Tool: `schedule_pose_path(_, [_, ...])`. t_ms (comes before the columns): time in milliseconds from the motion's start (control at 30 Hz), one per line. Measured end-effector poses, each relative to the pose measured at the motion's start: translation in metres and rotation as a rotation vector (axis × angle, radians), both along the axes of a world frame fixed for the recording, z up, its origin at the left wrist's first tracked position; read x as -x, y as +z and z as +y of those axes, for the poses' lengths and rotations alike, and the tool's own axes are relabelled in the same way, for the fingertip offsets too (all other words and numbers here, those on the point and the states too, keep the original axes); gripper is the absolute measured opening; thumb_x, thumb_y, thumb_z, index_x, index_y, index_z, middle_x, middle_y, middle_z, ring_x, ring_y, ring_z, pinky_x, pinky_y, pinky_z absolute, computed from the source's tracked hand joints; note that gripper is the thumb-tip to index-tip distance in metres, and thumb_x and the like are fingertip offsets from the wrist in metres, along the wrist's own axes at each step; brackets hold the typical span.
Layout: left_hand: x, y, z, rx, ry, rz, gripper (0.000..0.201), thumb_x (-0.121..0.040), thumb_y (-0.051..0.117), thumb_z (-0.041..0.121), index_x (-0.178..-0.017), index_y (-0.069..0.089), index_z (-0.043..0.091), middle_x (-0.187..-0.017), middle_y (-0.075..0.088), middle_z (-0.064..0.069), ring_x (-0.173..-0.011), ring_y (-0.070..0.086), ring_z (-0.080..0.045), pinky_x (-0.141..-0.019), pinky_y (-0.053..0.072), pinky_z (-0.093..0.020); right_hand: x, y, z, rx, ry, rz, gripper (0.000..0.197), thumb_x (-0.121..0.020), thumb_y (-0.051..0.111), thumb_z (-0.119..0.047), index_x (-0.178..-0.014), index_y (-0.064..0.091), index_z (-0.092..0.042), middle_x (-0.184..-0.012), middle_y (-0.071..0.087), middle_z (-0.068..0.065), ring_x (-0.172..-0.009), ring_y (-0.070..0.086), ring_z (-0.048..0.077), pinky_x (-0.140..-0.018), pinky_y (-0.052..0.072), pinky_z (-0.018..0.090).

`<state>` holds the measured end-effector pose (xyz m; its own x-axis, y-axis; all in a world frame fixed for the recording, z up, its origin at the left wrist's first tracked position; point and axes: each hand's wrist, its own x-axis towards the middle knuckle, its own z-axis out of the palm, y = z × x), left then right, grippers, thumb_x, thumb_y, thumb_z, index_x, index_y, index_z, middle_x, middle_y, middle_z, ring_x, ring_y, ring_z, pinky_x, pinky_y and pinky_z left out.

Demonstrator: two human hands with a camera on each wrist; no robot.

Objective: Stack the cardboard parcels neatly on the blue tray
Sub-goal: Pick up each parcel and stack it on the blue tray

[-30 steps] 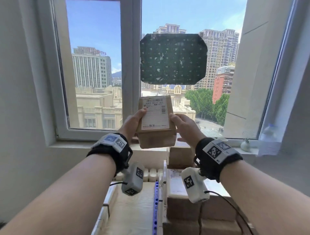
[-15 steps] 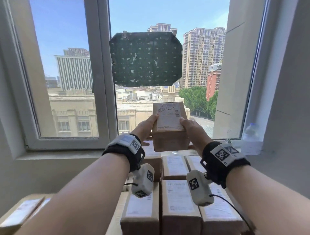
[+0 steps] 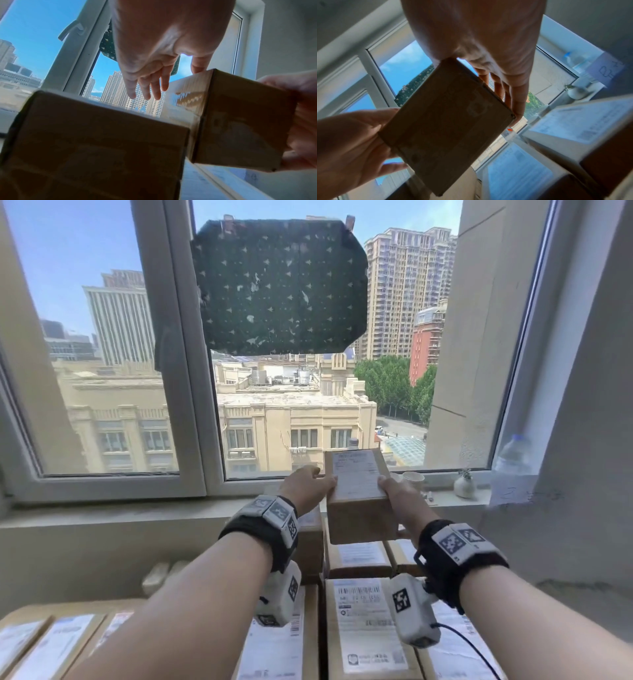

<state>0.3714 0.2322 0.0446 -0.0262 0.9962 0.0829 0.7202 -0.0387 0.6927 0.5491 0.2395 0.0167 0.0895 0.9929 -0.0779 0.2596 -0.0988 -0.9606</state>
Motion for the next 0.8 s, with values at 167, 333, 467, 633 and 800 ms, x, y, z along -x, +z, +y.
schedule_pose_path(167, [0.002, -0.012, -0.001, 0.014, -0.047, 0.111, 0.056, -0.097, 0.052, 0.036, -0.149, 0.037, 0.019, -0.149, 0.047, 0.000, -0.116, 0.053, -0.014, -0.082, 0.037, -0.016, 0.001, -0.023, 0.015, 0.085, 0.009, -0.017, 0.061, -0.093, 0.044, -0.053, -0.135, 0.049, -0.008, -0.125, 0.059, 0.015, -0.112, 0.058, 0.031, -0.102, 0.047, 0.050])
schedule_pose_path(333, [-0.002, -0.021, 0.000, 0.013, -0.067, 0.124, 0.062, -0.094, 0.057, 0.035, -0.150, 0.035, 0.020, -0.142, 0.053, -0.001, -0.118, 0.054, -0.017, -0.090, 0.040, -0.024, 0.002, -0.039, 0.024, 0.126, -0.009, -0.029, 0.072, -0.087, 0.041, -0.057, -0.145, 0.040, -0.014, -0.134, 0.055, 0.013, -0.120, 0.055, 0.031, -0.105, 0.043, 0.051])
schedule_pose_path(467, [-0.003, -0.026, 0.003, 0.035, -0.074, 0.186, 0.060, -0.096, 0.054, 0.038, -0.150, 0.036, 0.019, -0.142, 0.052, 0.000, -0.125, 0.052, -0.019, -0.098, 0.040, -0.030, 0.001, -0.048, 0.030, 0.118, -0.012, -0.047, 0.086, -0.074, 0.038, -0.062, -0.147, 0.037, -0.019, -0.135, 0.056, 0.011, -0.122, 0.055, 0.031, -0.106, 0.043, 0.051])
schedule_pose_path(633, [-0.003, -0.030, 0.007, 0.036, -0.079, 0.235, 0.057, -0.097, 0.052, 0.040, -0.148, 0.038, 0.020, -0.140, 0.053, -0.001, -0.123, 0.053, -0.020, -0.102, 0.042, -0.034, 0.001, -0.044, 0.025, 0.117, -0.006, -0.101, 0.072, -0.078, 0.037, -0.061, -0.135, 0.047, -0.018, -0.127, 0.059, 0.010, -0.115, 0.058, 0.031, -0.102, 0.046, 0.052])
schedule_pose_path(800, [-0.003, -0.033, 0.009, 0.033, -0.087, 0.251, 0.056, -0.096, 0.052, 0.042, -0.147, 0.040, 0.021, -0.135, 0.057, -0.001, -0.116, 0.055, -0.019, -0.099, 0.046, -0.034, 0.000, -0.045, 0.027, 0.116, -0.012, -0.143, 0.059, -0.078, 0.036, -0.057, -0.118, 0.052, -0.016, -0.117, 0.062, 0.007, -0.110, 0.059, 0.030, -0.100, 0.047, 0.051])
